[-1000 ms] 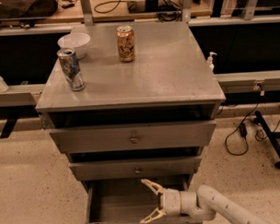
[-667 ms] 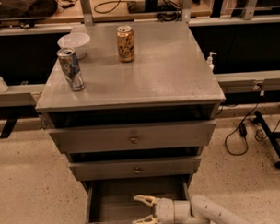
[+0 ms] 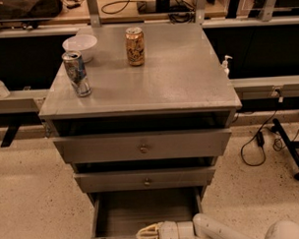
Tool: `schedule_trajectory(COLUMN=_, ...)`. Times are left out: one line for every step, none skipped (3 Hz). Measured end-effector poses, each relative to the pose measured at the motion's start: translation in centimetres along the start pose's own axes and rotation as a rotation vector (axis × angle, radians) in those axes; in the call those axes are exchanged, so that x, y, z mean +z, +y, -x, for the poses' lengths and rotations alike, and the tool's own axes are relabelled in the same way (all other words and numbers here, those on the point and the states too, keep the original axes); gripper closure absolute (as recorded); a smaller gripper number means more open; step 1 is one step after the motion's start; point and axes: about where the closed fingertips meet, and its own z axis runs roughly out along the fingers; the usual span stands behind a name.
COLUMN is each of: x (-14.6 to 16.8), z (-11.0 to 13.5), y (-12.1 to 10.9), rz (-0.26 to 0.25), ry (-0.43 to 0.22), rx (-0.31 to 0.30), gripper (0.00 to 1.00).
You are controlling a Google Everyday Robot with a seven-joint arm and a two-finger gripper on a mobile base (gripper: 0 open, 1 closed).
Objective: Close bottom drawer
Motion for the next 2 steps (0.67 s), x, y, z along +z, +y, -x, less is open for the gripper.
schedule_trajectory(x=-0.02, z=1.27, y=0.45, rz=0.043, ry=-0.063, rx=-0.006, gripper=1.00)
schedule_trajectory(x=-0.01, z=1.27, y=0.45, rz=0.043, ry=-0.063, rx=-0.006, gripper=1.00)
